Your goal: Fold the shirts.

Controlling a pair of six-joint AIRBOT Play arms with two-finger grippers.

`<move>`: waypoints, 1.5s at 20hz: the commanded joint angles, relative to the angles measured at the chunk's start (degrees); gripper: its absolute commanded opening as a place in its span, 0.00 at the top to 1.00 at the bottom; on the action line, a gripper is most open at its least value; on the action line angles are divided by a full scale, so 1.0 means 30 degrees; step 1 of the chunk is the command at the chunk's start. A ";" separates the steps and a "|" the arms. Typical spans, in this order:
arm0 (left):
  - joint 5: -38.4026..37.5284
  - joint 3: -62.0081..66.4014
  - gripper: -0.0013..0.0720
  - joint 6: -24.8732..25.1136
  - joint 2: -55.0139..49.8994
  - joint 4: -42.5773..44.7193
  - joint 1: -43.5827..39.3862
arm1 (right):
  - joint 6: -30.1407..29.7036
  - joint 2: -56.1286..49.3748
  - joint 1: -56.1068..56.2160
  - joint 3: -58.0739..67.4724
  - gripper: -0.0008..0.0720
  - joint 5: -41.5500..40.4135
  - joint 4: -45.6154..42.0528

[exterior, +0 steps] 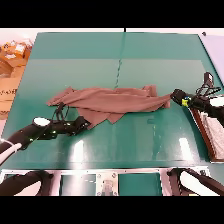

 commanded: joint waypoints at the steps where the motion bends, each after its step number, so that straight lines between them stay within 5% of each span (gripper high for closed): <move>1: 0.1224 0.0357 0.44 0.3504 -0.1508 -0.3803 -0.0408 | 0.0015 0.0000 0.0022 0.0022 0.97 0.0102 0.0007; 2: 0.1100 0.0714 0.78 0.3796 -0.1537 -0.3665 -0.0401 | 0.0007 0.0007 0.0015 0.0022 0.97 0.0357 0.0000; 3: 0.0758 0.1173 0.96 0.4306 -0.1472 -0.3366 -0.0393 | 0.0000 0.0015 0.0007 0.0051 0.97 0.0736 -0.0022; 7: -0.4138 0.4109 0.96 0.3606 -0.1035 -0.1013 0.1494 | 0.0015 0.0605 -0.0102 0.1705 0.97 0.3606 -0.0022; 11: -0.7737 0.9194 0.96 -0.1239 0.2871 0.5268 0.3111 | 0.1311 0.2579 -0.0612 0.6790 0.97 0.8225 -0.0153; 14: -0.9180 1.4630 0.96 -0.3038 0.6528 0.7876 0.4459 | 0.3031 0.4758 -0.1676 1.1344 0.97 0.9551 -0.0153; 22: -1.2626 2.9747 0.96 -0.3191 0.8378 1.1664 0.6761 | 0.4925 0.9398 -0.5829 1.9992 0.97 0.9522 -0.1086; 26: -1.2750 3.1394 0.96 -0.3963 0.8378 1.5737 0.6761 | 0.6244 1.0462 -0.6251 2.0560 0.97 0.9617 -0.3723; 30: -1.2910 3.1394 0.96 -0.4029 0.7089 1.6575 0.6761 | 0.6229 1.0200 -0.6251 1.9147 0.97 0.9661 -0.2973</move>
